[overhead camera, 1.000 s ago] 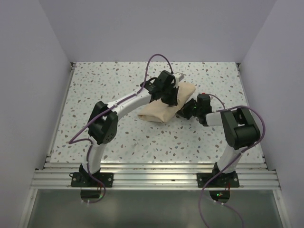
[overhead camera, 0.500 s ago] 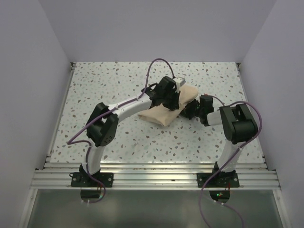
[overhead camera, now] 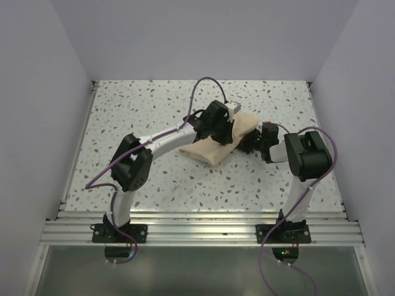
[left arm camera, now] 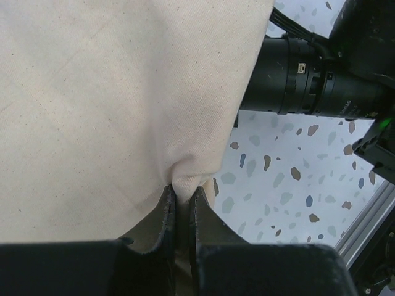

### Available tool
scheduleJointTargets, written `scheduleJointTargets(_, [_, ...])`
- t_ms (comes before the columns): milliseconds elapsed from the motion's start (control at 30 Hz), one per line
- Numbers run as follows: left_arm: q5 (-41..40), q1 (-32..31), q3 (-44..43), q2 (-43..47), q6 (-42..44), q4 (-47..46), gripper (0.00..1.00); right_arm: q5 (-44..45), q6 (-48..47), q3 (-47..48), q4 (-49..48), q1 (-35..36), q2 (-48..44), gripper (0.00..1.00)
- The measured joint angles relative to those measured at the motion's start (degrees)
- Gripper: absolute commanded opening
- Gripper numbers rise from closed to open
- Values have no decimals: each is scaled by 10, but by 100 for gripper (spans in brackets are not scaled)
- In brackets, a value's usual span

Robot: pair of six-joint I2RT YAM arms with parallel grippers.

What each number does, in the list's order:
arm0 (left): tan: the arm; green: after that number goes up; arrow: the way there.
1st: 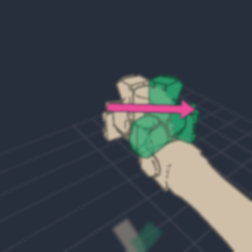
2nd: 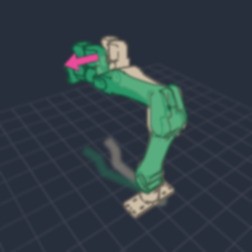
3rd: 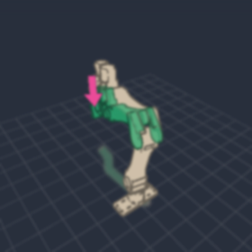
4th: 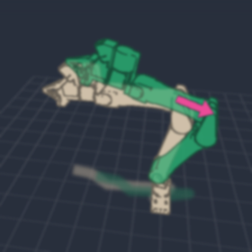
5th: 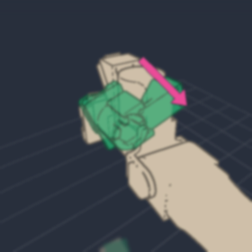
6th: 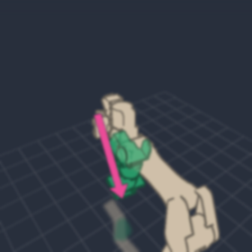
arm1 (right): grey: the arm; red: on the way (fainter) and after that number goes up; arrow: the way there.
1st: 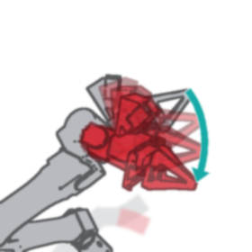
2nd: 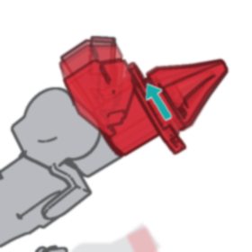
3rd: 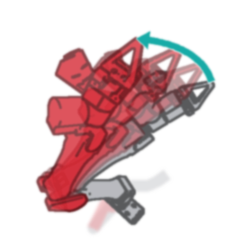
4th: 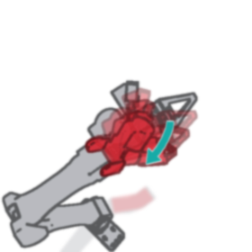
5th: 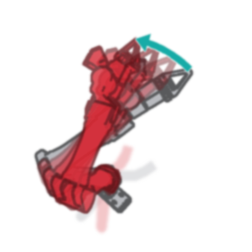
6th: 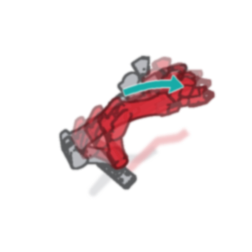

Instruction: Prepare the surgical pack

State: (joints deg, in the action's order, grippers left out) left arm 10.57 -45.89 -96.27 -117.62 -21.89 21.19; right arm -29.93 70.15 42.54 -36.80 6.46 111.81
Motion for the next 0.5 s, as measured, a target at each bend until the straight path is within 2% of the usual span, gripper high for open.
scheduleJointTargets(233, [7, -7, 75, 41, 2, -38, 0, -14, -8, 10, -6, -14, 22, 0])
scheduleJointTargets(500, [5, -18, 189, 94, 7, -132, 0, -39, -25, 12, -12, -32, 31, 0])
